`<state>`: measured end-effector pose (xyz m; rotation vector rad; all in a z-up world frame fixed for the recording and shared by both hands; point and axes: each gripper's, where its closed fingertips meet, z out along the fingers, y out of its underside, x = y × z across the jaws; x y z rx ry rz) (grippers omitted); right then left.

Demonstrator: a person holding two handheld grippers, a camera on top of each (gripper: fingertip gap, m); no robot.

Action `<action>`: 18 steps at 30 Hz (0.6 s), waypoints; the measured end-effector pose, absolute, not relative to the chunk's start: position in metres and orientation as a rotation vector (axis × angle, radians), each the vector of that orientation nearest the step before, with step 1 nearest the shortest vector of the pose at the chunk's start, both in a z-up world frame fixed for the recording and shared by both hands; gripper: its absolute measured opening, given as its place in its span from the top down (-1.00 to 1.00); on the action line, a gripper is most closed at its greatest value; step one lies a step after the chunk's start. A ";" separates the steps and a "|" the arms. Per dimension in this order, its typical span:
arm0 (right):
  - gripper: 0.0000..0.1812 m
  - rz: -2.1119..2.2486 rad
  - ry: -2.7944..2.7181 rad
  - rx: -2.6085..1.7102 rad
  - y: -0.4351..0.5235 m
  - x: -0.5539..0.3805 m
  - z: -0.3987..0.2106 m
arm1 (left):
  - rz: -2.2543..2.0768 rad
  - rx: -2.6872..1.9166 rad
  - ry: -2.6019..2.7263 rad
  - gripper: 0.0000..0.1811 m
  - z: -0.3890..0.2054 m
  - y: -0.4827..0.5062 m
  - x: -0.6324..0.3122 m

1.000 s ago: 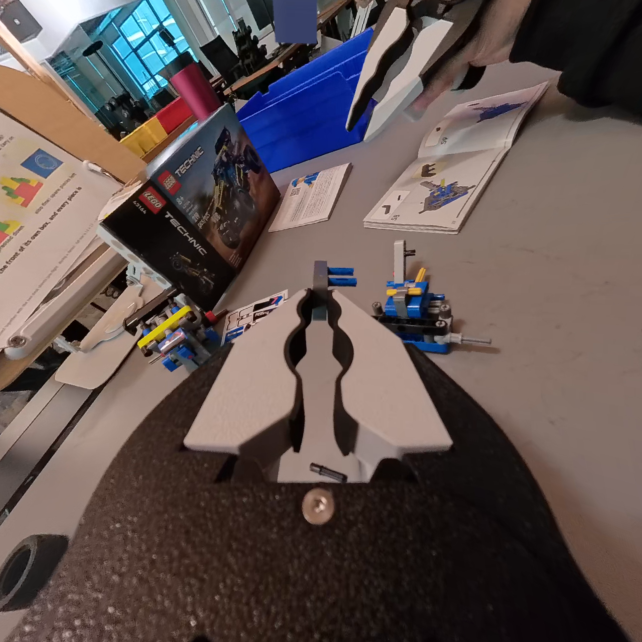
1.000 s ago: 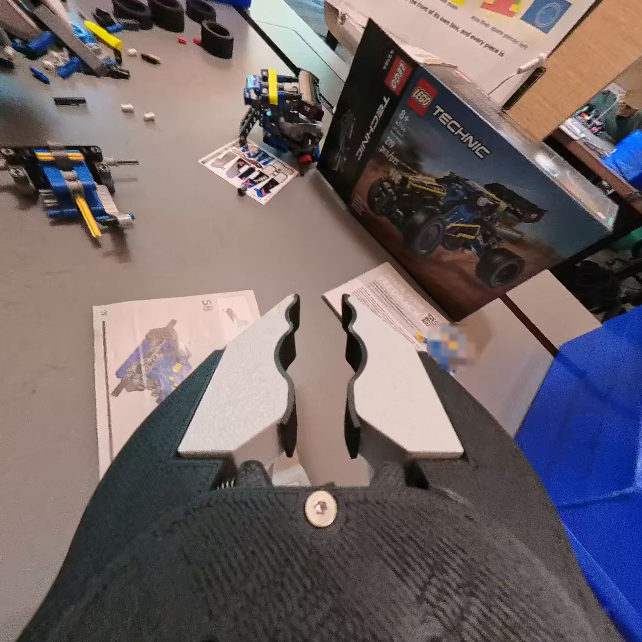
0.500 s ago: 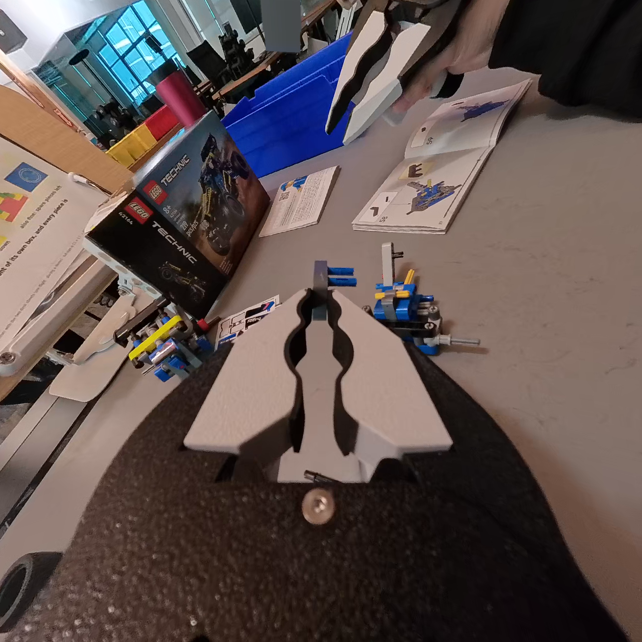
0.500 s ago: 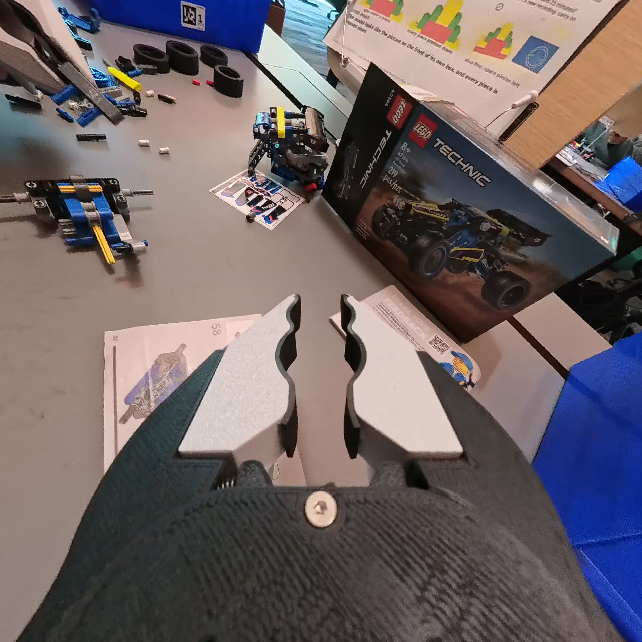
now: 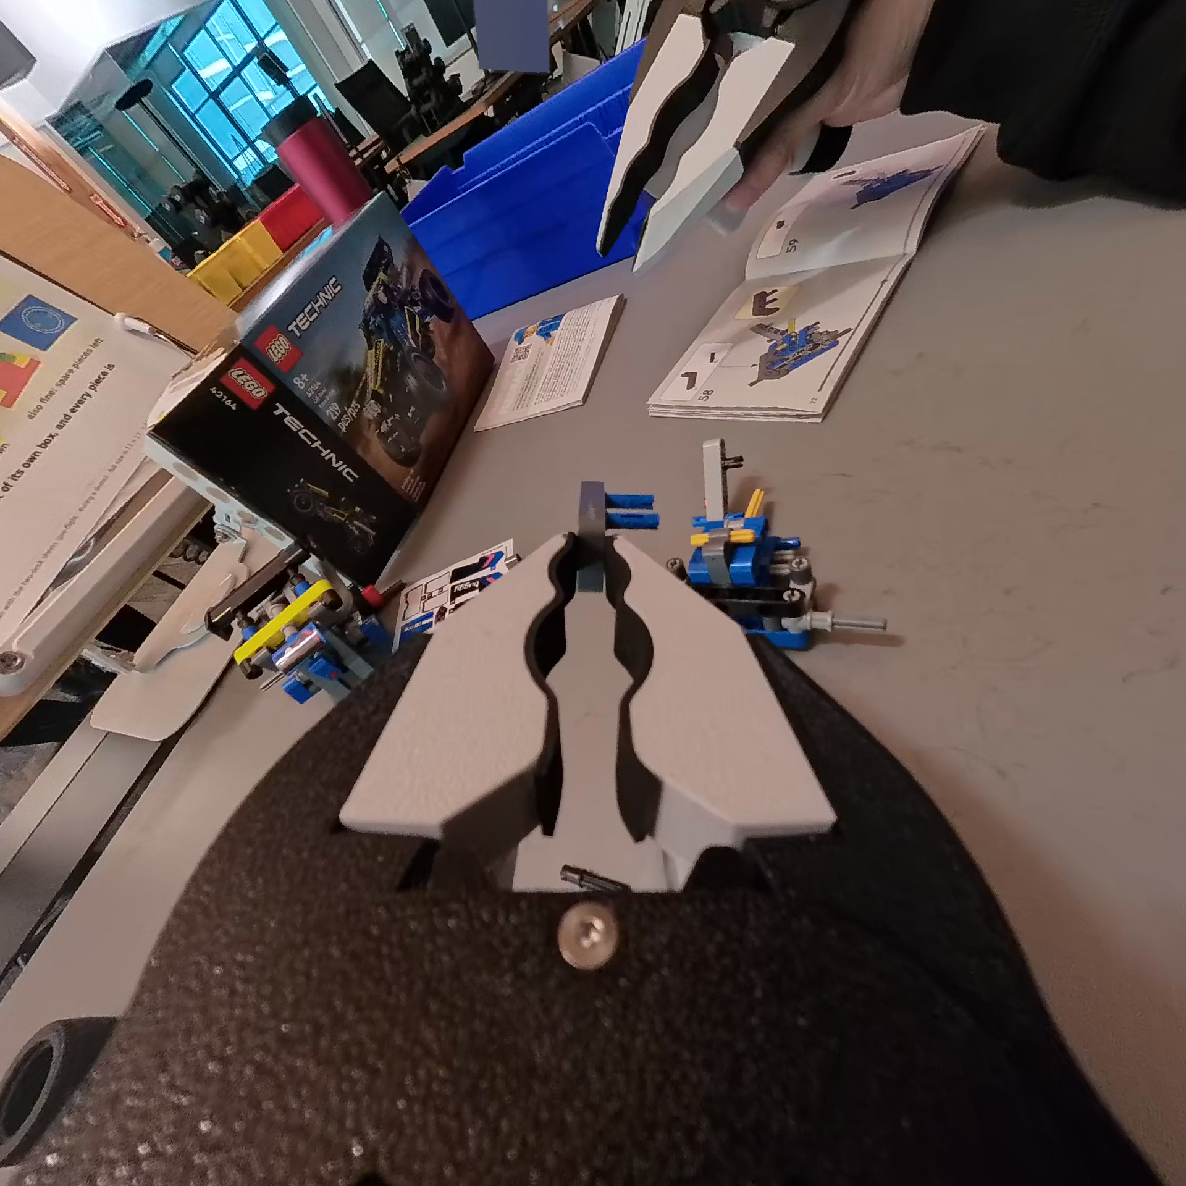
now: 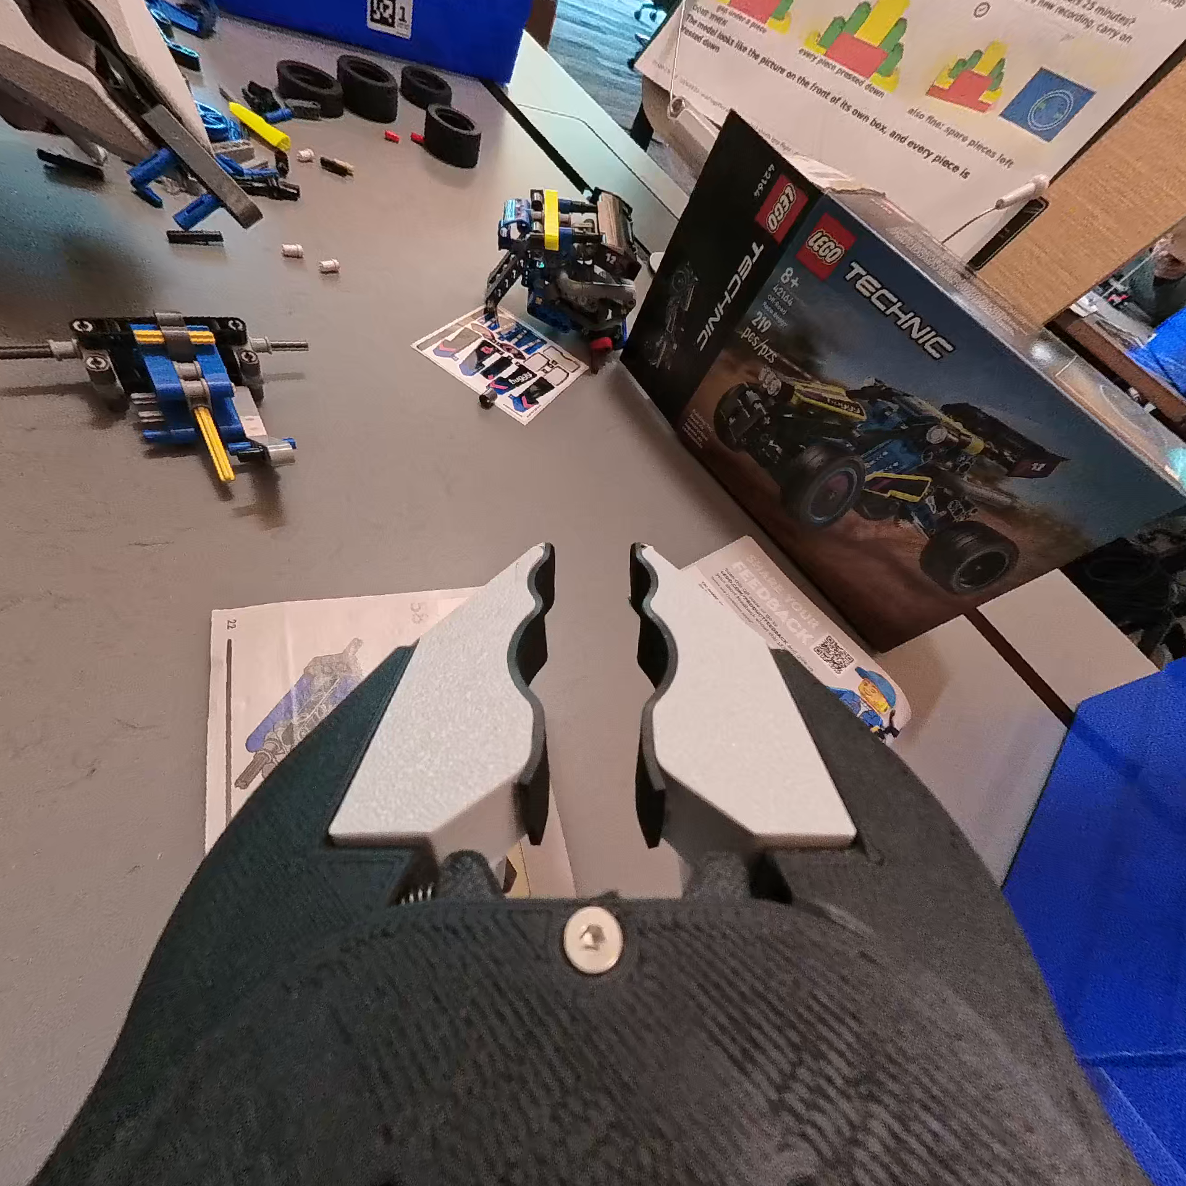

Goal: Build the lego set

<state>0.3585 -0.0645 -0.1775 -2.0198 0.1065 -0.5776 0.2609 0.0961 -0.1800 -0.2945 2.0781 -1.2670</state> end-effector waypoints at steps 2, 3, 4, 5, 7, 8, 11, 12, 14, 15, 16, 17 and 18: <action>0.76 -0.582 0.107 -2.019 -0.065 0.359 -0.177 | -1.268 -0.295 2.078 0.95 -0.180 0.096 0.261; 0.76 -0.582 0.104 -2.020 -0.064 0.359 -0.178 | -1.267 -0.294 2.079 0.94 -0.180 0.096 0.261; 0.76 -0.578 0.100 -2.021 -0.064 0.358 -0.178 | -1.266 -0.293 2.079 0.94 -0.180 0.096 0.261; 0.76 -0.576 0.098 -2.021 -0.063 0.357 -0.178 | -1.267 -0.292 2.079 0.95 -0.180 0.096 0.261; 0.75 -0.575 0.087 -2.023 -0.061 0.356 -0.178 | -1.266 -0.291 2.082 0.94 -0.180 0.096 0.260; 0.75 -0.573 0.078 -2.024 -0.060 0.355 -0.178 | -1.263 -0.289 2.082 0.94 -0.181 0.096 0.260; 0.74 -0.560 0.054 -2.029 -0.057 0.351 -0.180 | -1.261 -0.287 2.083 0.95 -0.181 0.095 0.260; 0.74 -0.557 0.045 -2.028 -0.057 0.350 -0.179 | -1.260 -0.286 2.083 0.94 -0.181 0.095 0.260; 0.72 -0.544 0.032 -2.017 -0.055 0.348 -0.178 | -1.257 -0.286 2.085 0.95 -0.181 0.095 0.260; 0.71 -0.530 0.028 -2.007 -0.054 0.346 -0.177 | -1.256 -0.285 2.086 0.94 -0.182 0.095 0.260; 0.70 -0.519 0.028 -1.997 -0.053 0.345 -0.176 | -1.254 -0.284 2.086 0.94 -0.182 0.095 0.260; 0.69 -0.506 0.027 -1.990 -0.052 0.343 -0.175 | -1.253 -0.283 2.088 0.94 -0.182 0.095 0.260; 0.67 -0.489 0.022 -1.986 -0.051 0.341 -0.175 | -1.250 -0.281 2.091 0.94 -0.183 0.095 0.260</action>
